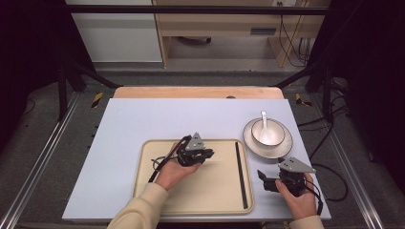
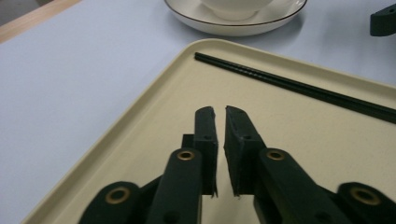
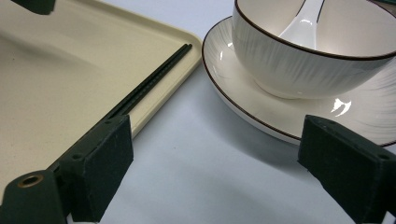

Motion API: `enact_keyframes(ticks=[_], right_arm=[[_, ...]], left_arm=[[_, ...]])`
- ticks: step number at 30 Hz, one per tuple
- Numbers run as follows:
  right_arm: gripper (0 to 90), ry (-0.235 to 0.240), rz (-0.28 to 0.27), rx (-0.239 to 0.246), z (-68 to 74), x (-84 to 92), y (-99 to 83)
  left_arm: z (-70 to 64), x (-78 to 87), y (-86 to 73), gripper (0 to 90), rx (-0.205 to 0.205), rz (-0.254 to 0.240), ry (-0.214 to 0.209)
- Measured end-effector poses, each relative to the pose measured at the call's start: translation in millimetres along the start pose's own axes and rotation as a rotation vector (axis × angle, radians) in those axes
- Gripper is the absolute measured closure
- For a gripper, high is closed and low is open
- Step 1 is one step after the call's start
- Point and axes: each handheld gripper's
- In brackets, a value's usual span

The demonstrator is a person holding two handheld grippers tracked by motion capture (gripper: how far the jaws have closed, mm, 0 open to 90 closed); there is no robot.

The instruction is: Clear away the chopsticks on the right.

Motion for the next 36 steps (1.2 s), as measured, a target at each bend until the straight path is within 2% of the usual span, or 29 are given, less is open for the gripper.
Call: enact_keyframes(ticks=[3,5,6,7,10,13,14,17,18,19,20,22,25,26,27,36], right_arm=[[10.0,0.002,-0.004,0.0,0.3,0.7,0.1],[9.6,0.001,-0.01,0.006,0.1,0.7,0.0],[9.6,0.001,-0.01,0.006,0.1,0.7,0.0],[9.2,0.009,-0.018,0.009,0.0,0.8,0.3],[8.6,0.03,-0.037,0.0,0.9,2.3,1.0],[8.1,0.047,-0.062,-0.006,0.6,3.7,1.9],[8.1,0.047,-0.062,-0.006,0.6,3.7,1.9],[8.0,0.051,-0.085,0.003,0.2,4.5,2.2],[7.9,0.048,-0.09,0.006,-0.2,4.7,2.2],[7.9,0.048,-0.093,0.006,-0.4,4.7,2.1],[7.9,0.048,-0.093,0.006,-0.4,4.7,2.1],[7.9,0.049,-0.096,0.008,-1.1,4.4,2.1],[7.9,0.064,-0.111,0.001,-2.1,3.1,2.6],[7.9,0.064,-0.111,0.001,-2.1,3.1,2.6],[8.0,0.065,-0.111,-0.006,-2.6,2.1,3.3],[8.1,0.061,-0.109,-0.006,-5.2,-1.0,3.7]], left_arm=[[0.5,13.5,-9.5,70.9,0.016,-0.015,0.032],[0.0,17.0,-11.3,61.8,0.02,-0.018,0.038],[-0.7,20.8,-13.1,61.8,0.023,-0.023,0.051],[-2.7,29.7,-16.9,50.8,0.018,-0.028,0.083],[-3.3,45.8,-24.9,37.8,0.029,-0.06,0.127],[-1.1,62.0,-34.1,29.0,0.043,-0.09,0.164],[-1.1,62.0,-34.1,26.3,0.043,-0.09,0.164],[3.5,82.6,-47.8,18.5,0.057,-0.117,0.21],[3.5,82.6,-47.8,16.8,0.057,-0.117,0.21],[5.7,93.9,-55.2,15.3,0.068,-0.126,0.229],[5.7,93.9,-55.2,14.0,0.068,-0.126,0.229],[9.2,110.9,-67.8,12.3,0.089,-0.149,0.26],[14.1,125.6,-80.3,9.8,0.112,-0.165,0.287],[14.1,125.6,-80.3,9.3,0.112,-0.165,0.287],[18.1,134.0,-87.6,8.9,0.119,-0.164,0.3],[33.0,160.0,-111.8,8.1,0.158,-0.172,0.366]])
Point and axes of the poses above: each handheld gripper's, and its own axes: x roughly backward along the jaws, y roughly out of its top, z roughly to its left, and after that the axes turned 15 degrees about -x, right-handed
